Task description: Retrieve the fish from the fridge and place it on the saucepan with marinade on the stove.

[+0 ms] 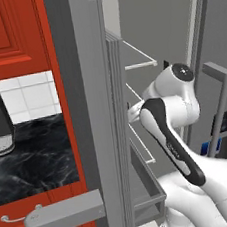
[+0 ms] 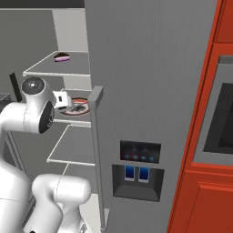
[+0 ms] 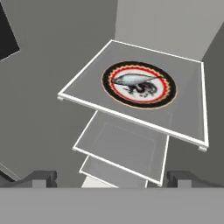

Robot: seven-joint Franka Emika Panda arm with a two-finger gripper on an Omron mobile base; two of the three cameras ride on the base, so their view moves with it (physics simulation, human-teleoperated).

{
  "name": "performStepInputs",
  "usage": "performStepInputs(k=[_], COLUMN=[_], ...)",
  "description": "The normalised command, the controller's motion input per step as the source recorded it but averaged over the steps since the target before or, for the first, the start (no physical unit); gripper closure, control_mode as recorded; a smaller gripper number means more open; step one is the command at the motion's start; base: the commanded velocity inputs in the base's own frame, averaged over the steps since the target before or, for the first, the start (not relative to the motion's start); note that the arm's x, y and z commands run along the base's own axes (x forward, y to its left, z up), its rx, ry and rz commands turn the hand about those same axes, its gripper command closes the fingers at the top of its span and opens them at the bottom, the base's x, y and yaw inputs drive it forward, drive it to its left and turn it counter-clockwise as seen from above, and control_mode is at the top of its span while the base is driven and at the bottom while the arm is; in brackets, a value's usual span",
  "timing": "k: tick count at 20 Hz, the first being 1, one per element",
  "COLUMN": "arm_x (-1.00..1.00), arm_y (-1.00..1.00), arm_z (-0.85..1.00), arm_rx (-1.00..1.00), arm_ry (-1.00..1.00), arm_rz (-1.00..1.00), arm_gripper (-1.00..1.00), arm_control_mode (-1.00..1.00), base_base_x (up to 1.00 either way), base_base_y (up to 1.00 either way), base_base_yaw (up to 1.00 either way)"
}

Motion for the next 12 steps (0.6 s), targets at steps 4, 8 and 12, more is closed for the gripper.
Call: performStepInputs(k=[4, 8, 12], arm_x=[0.14, 0.00, 0.04], arm_y=[0.02, 0.00, 0.00], arm_z=[0.00, 0.00, 0.00], arm_rx=[0.01, 0.12, 0.11], arm_ry=[0.00, 0.00, 0.00], arm_rz=[-0.19, -0.21, -0.21], arm_gripper=[-1.00, -1.00, -1.00], arm_control_mode=[-1.00, -1.00, -1.00], base_base_x=[0.00, 0.00, 0.00], base_base_y=[0.00, 0.00, 0.00], base_base_yaw=[0.00, 0.00, 0.00])
